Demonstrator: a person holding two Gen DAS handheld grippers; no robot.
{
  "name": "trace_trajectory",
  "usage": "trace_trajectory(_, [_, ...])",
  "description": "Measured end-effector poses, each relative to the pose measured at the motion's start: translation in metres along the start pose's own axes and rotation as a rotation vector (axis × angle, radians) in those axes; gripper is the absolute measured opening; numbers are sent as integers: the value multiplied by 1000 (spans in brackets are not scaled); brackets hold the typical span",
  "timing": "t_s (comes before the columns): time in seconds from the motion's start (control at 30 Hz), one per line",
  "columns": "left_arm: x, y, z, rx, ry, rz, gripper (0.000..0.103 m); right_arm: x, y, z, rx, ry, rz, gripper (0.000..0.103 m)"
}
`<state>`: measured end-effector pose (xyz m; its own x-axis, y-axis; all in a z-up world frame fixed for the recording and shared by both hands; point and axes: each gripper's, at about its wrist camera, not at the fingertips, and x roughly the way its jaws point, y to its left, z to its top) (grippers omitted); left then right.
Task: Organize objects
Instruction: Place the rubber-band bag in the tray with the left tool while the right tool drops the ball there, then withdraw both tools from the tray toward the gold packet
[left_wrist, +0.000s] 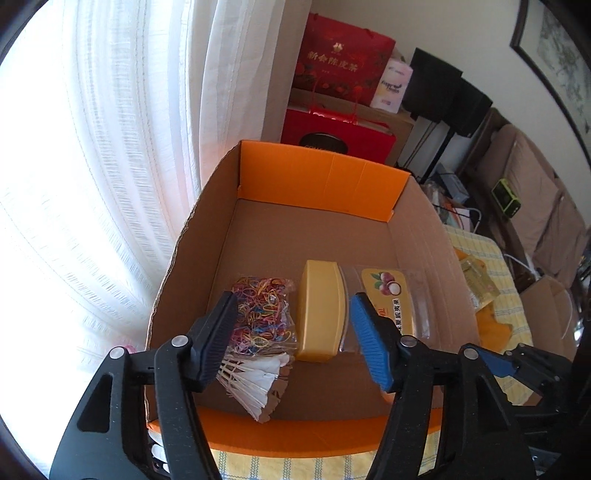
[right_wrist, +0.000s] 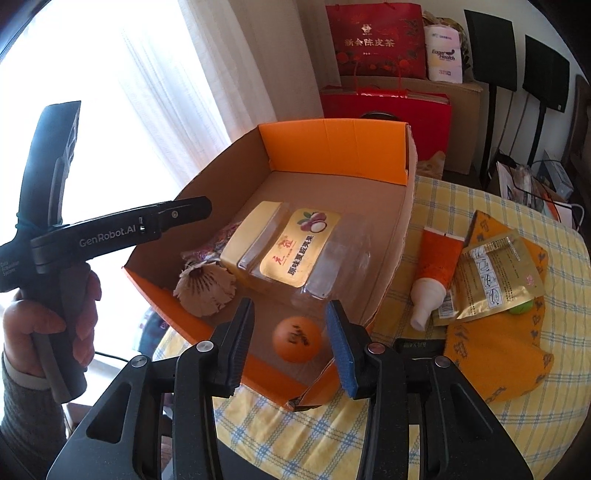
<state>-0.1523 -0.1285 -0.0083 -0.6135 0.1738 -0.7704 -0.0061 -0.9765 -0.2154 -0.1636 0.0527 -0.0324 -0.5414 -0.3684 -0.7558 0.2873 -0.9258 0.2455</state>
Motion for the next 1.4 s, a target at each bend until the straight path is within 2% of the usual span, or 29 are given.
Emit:
trace_trajectory(0.03, [-2,-1,0,-6,-2,-11,63,-1,0,0,2,-3,0,42])
trace_trajectory(0.1, [-6,-3,1,-12,-3,-29,72,-4,-1,0,6,-6,0,42])
trace_trajectory(0.17, [-10,-6,1,-10,-15,-41,77,-9,-2,-1,8,-13,-2,42])
trace_trajectory(0.23, [-15,-11,0,-2,-30,-63,81,-16,-3,-1,10,-26,-9,45])
trace_trajectory(0.4, [-25,-24,-2,3,-44,-125,101,-36,-15,0,30,-61,-37,63])
trace_trajectory(0.57, [-26,-41,-6,22,-33,-165,103,-60,-35,1,63,-105,-81,79])
trace_trajectory(0.77, [-22,-64,-11,51,-8,-206,103,-83,-65,-2,112,-129,-153,88])
trace_trajectory(1.13, [-21,-104,-15,99,5,-267,103,-102,-105,-16,194,-135,-196,89])
trace_trajectory(1.4, [-15,-132,-14,122,23,-275,103,-102,-123,-20,223,-125,-216,89])
